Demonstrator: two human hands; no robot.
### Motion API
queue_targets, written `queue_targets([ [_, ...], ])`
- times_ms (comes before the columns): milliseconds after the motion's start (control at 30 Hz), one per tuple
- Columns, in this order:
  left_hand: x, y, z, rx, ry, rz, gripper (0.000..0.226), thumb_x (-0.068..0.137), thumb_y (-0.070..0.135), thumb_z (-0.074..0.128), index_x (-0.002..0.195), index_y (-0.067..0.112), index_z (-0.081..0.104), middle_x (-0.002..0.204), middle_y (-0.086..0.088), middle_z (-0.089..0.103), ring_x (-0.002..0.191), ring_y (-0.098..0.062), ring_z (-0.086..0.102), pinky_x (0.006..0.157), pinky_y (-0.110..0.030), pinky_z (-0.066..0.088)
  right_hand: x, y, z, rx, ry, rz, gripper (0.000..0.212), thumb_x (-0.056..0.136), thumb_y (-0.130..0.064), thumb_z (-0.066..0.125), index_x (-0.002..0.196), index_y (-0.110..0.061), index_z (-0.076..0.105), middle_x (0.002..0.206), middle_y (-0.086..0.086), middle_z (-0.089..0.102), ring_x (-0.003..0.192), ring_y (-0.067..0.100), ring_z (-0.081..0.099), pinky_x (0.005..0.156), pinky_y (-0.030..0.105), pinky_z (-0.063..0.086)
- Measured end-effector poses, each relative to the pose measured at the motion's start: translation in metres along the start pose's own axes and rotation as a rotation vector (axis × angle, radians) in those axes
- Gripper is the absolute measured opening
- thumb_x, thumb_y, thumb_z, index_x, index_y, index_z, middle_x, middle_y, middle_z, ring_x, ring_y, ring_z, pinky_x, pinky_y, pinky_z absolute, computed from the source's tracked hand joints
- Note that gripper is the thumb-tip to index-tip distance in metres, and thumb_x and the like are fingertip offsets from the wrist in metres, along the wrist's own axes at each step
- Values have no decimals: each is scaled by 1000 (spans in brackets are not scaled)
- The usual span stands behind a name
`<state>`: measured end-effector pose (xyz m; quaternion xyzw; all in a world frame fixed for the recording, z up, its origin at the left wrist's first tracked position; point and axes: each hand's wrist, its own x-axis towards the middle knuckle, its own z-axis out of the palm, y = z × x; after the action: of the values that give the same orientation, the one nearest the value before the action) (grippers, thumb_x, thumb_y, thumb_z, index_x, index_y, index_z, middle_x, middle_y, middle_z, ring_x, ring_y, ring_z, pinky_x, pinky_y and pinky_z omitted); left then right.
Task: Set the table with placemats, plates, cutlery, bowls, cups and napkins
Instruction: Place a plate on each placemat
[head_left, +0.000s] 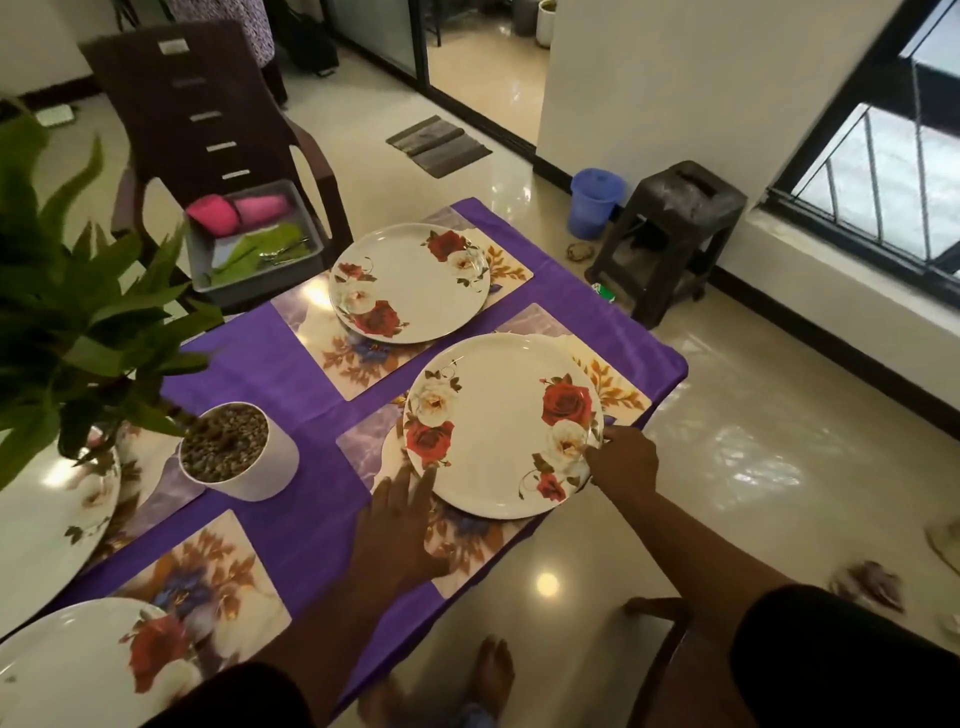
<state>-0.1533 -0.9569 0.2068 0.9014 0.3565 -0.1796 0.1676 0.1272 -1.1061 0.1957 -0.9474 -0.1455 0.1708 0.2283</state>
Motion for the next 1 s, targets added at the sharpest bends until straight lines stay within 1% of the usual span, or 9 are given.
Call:
queue_targets([
  [133,0,-2,-2,21,34,8,128,72,82,66,165,28,-6,174,-6,-2,159,-34,7,123,-52,28,5,0,-1,-180,17,-157,29,97,-34,66,112,-9,67,104,6,74,97,23,72,74,23,43],
  [233,-1,-7,1,-45,75,1,131,73,81,68,165,23,-6,174,-5,2,159,-31,12,124,-49,30,9,-2,-6,-200,95,-242,27,99,-36,61,104,-11,69,97,5,73,91,23,72,72,22,43],
  [300,-3,-6,4,-113,104,-6,133,73,81,68,164,18,-4,174,-5,5,159,-28,16,124,-46,30,15,-2,-16,-110,107,-299,23,98,-37,63,105,-15,67,98,3,72,91,22,72,73,25,49],
  [400,1,3,2,-179,132,-38,135,73,83,66,164,17,-8,174,-7,-2,160,-30,9,125,-48,24,31,-5,-33,-101,-97,-473,48,91,-50,68,128,-20,59,124,3,69,114,23,66,95,43,57],
  [467,7,10,2,-172,137,-41,135,72,87,62,164,18,-10,174,-8,-6,160,-30,1,127,-47,17,39,-8,-41,-93,-292,-554,66,87,-55,71,142,-25,49,143,3,59,133,24,55,110,50,48],
  [533,12,17,3,-191,143,-33,135,70,90,58,164,18,-5,174,-9,-1,160,-31,3,128,-47,15,44,-7,-44,-62,-411,-565,76,84,-55,75,148,-29,43,149,0,53,139,23,49,115,49,43],
  [733,18,28,3,-251,173,-115,123,74,88,60,164,19,13,170,-9,24,156,-32,24,120,-51,32,52,-3,-50,-51,-519,-562,101,76,-48,86,156,-27,29,158,-2,42,146,21,40,119,50,39],
  [867,17,30,0,-294,155,-133,98,89,68,63,162,18,22,167,-8,32,153,-29,33,118,-48,40,48,3,-54,-22,-551,-559,109,75,-42,89,159,-25,21,161,-1,37,149,22,35,120,50,36],
  [1000,16,31,-9,-359,182,-112,78,93,52,69,156,21,33,164,0,36,142,-25,48,104,-42,52,49,5,-55,-61,-549,-548,109,74,-40,90,158,-23,23,158,1,41,147,24,39,118,51,39],
])
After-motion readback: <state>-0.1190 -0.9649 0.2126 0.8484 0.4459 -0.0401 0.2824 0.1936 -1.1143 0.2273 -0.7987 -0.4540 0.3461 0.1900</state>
